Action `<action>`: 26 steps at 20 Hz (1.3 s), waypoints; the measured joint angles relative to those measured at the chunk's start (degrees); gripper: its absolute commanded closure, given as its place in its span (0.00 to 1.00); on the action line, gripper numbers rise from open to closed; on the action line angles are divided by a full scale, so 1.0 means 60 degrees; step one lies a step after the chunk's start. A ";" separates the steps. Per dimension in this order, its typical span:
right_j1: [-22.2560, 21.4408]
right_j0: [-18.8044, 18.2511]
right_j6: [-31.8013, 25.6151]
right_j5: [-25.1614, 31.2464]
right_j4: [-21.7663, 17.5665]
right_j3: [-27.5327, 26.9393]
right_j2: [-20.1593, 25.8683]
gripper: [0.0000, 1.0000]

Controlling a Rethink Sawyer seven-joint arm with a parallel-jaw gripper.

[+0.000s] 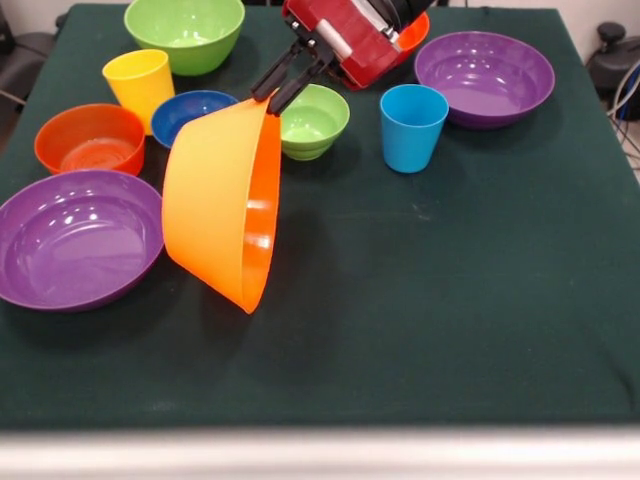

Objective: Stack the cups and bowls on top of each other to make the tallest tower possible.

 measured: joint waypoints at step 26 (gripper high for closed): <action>-0.0128 0.0731 0.0000 0.1013 0.1617 -0.0115 0.0232 1.00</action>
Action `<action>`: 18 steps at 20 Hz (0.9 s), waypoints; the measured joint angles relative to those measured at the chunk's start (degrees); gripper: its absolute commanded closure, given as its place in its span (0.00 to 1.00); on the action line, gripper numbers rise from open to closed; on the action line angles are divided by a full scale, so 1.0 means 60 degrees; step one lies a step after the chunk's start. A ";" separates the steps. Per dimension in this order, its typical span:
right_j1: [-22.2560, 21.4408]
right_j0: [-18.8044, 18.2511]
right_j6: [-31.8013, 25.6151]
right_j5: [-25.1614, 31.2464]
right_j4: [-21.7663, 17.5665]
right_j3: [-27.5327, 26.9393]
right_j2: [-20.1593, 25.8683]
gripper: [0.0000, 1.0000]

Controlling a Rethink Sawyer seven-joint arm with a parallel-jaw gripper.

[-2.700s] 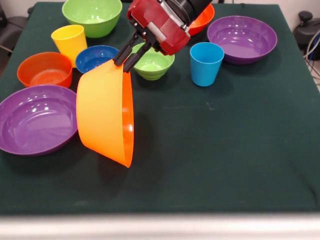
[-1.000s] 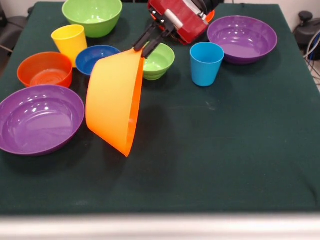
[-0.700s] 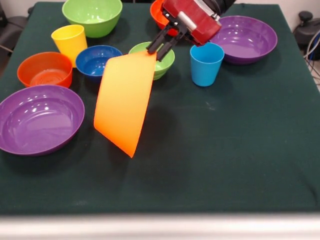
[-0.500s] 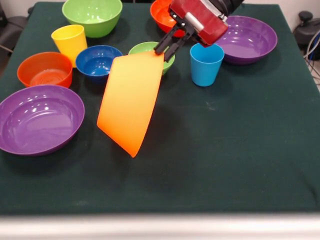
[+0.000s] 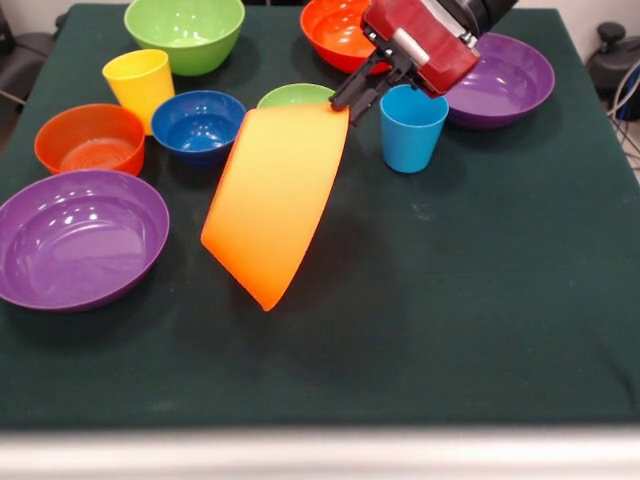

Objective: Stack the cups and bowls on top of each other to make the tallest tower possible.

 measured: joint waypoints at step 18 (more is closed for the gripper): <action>-0.0027 0.0101 -0.0002 0.0097 0.0938 -0.0193 0.0226 1.00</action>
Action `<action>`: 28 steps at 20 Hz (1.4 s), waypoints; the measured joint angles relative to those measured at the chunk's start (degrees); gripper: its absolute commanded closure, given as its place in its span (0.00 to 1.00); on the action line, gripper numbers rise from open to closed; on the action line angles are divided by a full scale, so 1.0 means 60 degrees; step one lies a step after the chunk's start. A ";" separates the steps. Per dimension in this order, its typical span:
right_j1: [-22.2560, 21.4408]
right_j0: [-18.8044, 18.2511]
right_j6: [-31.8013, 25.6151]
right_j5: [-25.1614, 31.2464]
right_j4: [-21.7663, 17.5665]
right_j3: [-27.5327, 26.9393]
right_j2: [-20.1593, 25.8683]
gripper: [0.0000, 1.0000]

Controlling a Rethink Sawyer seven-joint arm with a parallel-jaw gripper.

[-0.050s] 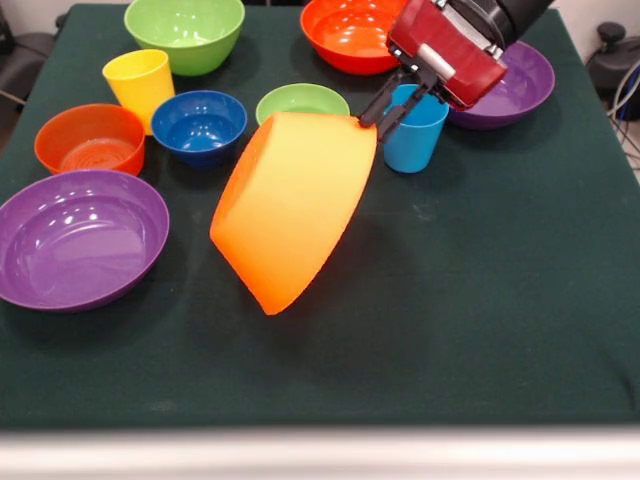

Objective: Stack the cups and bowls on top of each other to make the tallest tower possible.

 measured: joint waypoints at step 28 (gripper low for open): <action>-0.0957 -0.0752 0.0002 0.0003 0.0600 -0.0162 0.3147 0.00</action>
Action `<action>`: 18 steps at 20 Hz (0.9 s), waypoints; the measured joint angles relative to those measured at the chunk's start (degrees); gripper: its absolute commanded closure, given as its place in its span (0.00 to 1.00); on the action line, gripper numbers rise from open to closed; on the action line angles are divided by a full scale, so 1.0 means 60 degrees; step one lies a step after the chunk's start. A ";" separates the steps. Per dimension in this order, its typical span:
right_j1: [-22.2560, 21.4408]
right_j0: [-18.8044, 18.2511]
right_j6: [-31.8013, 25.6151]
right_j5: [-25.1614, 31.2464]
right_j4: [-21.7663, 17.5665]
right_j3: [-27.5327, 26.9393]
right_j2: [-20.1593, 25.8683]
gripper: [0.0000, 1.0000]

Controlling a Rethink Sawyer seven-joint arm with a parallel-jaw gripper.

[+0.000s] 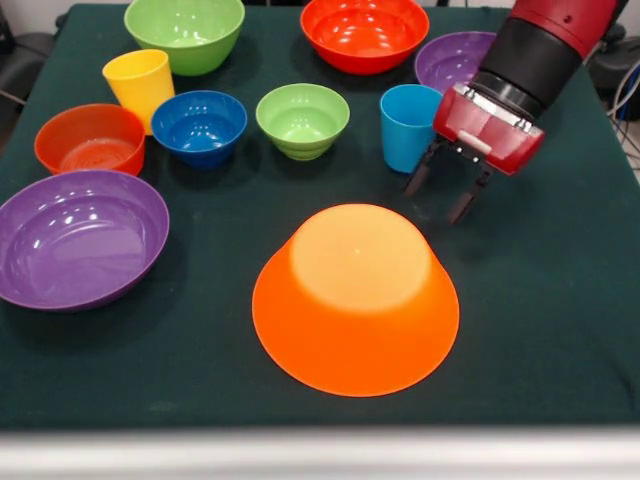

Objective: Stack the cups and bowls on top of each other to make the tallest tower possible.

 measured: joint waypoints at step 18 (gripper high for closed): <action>-0.3266 -0.2851 -0.0002 0.0161 -0.2214 0.1362 0.2674 0.00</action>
